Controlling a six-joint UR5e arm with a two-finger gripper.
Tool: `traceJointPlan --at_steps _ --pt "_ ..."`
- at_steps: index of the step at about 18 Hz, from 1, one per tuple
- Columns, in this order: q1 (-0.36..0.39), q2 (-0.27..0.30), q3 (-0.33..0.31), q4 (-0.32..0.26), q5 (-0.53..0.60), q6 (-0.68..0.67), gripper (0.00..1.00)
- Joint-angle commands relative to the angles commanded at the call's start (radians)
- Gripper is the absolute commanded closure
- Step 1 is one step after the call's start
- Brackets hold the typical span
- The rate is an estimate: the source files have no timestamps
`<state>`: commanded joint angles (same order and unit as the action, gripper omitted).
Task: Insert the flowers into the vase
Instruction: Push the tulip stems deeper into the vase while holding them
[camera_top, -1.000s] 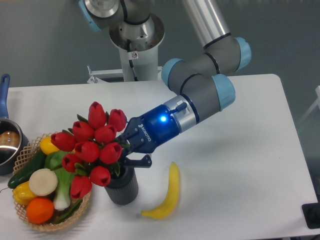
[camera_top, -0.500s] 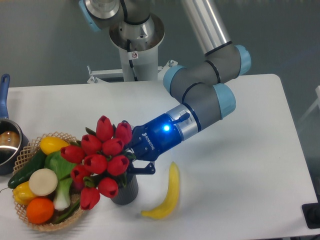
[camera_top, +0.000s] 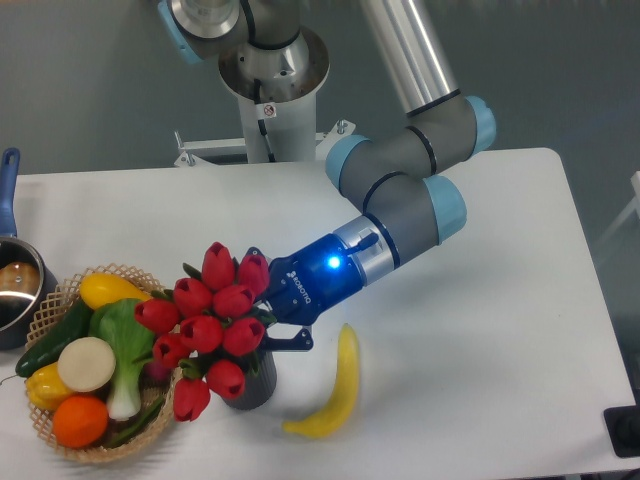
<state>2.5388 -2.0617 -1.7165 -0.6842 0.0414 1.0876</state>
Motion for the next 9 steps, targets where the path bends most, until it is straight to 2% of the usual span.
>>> traceJointPlan --at_steps 9 --pt "-0.005 -0.008 -0.028 0.0 0.003 0.02 0.7"
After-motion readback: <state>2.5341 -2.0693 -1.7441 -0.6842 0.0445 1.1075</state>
